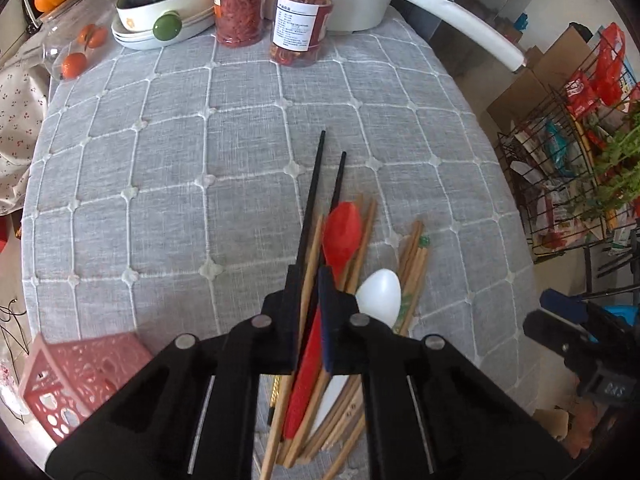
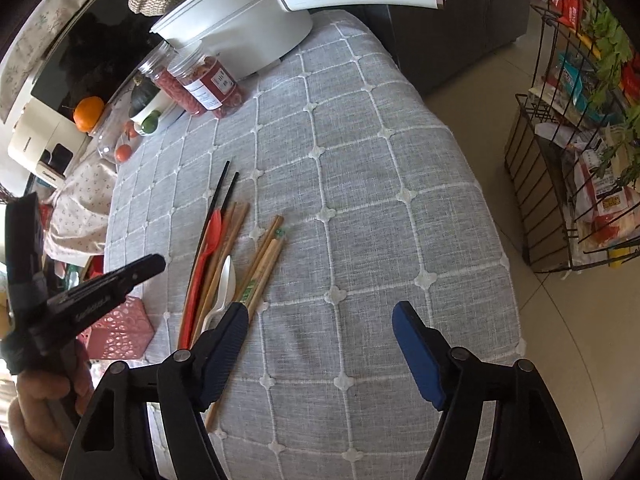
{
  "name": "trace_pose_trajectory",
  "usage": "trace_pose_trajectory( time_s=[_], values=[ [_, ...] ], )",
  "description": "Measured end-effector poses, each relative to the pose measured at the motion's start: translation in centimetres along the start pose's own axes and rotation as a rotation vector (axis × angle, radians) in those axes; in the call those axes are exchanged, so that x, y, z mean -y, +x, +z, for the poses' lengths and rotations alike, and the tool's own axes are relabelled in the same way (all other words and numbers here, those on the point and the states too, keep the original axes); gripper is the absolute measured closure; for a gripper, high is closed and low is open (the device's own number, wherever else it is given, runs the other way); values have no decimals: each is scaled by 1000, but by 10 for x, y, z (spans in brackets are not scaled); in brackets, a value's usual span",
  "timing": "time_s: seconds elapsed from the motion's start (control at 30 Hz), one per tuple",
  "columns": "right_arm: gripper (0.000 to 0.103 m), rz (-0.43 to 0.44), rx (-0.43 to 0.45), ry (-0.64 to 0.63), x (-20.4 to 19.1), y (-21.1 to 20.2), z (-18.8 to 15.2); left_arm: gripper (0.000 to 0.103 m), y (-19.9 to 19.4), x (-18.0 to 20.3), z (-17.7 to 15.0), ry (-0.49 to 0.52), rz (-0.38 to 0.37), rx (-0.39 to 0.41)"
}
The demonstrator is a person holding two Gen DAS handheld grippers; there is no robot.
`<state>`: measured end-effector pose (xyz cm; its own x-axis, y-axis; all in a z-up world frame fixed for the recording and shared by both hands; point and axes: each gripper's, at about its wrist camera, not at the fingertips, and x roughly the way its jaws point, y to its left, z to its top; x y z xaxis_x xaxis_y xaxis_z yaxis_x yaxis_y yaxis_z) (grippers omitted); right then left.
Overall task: Organize utensils
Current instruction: 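Lower the left tool onto the utensil pile and grasp the black chopstick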
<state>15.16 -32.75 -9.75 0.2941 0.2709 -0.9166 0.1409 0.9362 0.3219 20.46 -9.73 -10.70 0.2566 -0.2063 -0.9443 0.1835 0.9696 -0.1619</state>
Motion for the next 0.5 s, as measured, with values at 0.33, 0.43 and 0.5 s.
trace_pose_trajectory(
  time_s=[0.33, 0.43, 0.5],
  values=[
    [27, -18, -11, 0, 2, 8, 4, 94, 44, 9, 37, -8, 72, -10],
    [27, -17, -9, -9, 2, 7, 5, 94, 52, 14, 40, 12, 104, -21],
    [27, -21, -8, -12, 3, 8, 5, 94, 57, 13, 42, 8, 126, -34]
  ],
)
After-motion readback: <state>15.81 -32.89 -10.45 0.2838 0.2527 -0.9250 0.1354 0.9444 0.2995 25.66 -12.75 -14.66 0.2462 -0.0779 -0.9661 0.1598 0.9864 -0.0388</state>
